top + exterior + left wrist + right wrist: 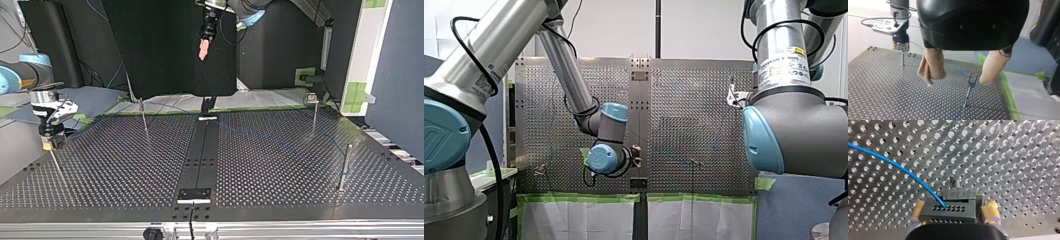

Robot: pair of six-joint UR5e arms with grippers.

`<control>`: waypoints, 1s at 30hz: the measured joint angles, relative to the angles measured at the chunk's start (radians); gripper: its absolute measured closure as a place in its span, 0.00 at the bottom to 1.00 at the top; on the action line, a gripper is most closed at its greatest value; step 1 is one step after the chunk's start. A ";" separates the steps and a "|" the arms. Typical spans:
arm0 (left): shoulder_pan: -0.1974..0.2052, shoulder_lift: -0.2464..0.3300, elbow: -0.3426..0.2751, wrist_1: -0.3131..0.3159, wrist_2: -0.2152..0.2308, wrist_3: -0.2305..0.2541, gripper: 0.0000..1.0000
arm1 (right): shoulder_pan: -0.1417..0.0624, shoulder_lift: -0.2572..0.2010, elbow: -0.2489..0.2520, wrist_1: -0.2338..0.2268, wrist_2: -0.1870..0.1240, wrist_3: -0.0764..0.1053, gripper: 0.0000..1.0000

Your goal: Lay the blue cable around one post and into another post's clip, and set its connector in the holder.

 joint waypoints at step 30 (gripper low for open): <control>0.080 -0.001 -0.006 0.293 -0.095 0.179 0.00 | 0.000 0.000 0.000 0.000 0.000 0.000 0.00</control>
